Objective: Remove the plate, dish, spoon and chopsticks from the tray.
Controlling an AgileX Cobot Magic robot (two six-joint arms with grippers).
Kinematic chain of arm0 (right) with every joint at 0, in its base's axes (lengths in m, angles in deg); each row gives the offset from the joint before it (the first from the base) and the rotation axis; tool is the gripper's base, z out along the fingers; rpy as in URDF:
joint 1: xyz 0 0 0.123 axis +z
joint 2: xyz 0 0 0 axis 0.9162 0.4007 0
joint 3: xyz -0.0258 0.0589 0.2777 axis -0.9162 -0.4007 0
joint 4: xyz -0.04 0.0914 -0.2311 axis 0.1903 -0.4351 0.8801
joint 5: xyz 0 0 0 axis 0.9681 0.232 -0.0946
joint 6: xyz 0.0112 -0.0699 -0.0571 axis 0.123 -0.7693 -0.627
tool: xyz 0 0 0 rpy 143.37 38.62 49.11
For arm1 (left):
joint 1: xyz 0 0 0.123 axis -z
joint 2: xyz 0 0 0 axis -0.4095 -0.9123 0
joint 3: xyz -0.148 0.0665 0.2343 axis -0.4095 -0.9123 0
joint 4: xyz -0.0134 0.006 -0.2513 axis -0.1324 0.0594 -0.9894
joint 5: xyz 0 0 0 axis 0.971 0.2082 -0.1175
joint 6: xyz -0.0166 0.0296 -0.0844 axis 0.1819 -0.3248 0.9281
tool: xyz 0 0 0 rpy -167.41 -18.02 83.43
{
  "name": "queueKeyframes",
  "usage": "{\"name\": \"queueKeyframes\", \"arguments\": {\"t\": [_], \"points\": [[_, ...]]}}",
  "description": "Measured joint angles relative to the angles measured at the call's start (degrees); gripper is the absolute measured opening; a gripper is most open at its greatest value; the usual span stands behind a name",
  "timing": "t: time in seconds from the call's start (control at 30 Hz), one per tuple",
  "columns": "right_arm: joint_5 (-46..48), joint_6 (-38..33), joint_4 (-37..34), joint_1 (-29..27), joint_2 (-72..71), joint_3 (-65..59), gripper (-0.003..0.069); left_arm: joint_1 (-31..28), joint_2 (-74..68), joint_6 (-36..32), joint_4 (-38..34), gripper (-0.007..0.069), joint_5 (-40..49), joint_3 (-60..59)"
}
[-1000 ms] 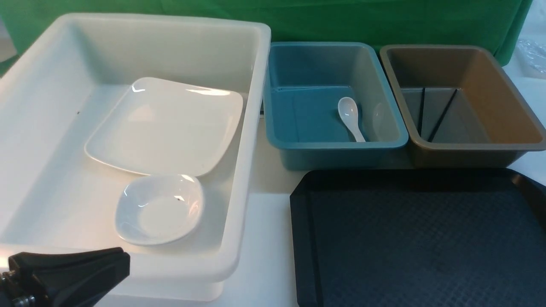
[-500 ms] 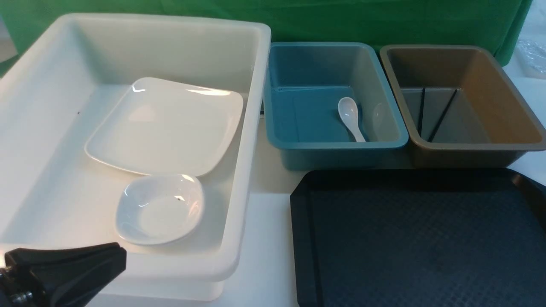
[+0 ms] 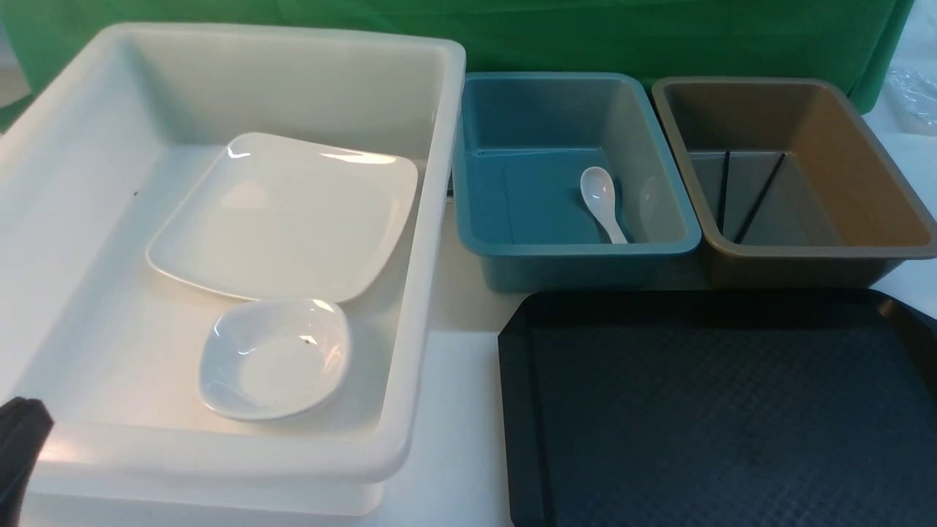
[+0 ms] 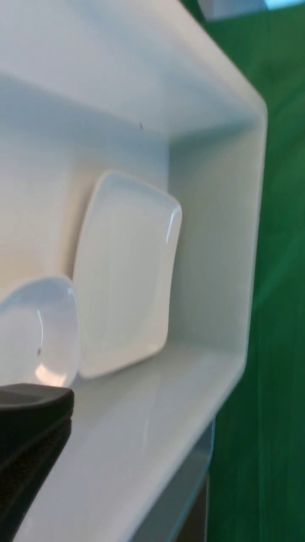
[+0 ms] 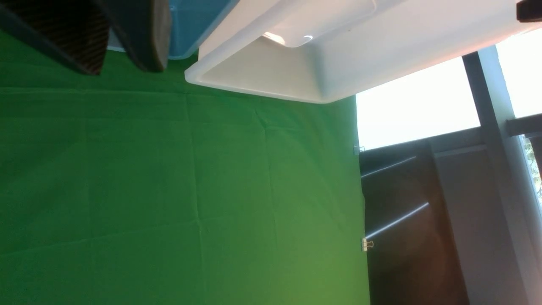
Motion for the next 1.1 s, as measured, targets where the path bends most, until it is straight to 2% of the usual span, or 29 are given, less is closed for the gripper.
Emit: {"name": "queueKeyframes", "arguments": {"t": [0.13,0.33,0.63,1.1], "points": [[0.0,0.0,0.0,0.0,0.0,0.0,0.0188,-4.3,4.5,0.0,0.8,0.0002,2.9,-2.0],[0.0,0.0,0.0,0.0,0.0,0.0,0.0200,-4.7,5.5,0.0,1.3,0.0002,8.0,-3.1],[0.0,0.0,0.0,0.0,0.0,0.0,0.0217,-7.2,5.6,0.0,1.3,0.0002,8.0,-3.1],[0.0,0.1,0.0,0.0,0.0,0.0,0.0235,-7.3,5.6,0.0,1.3,0.0002,8.0,-3.1]]}}
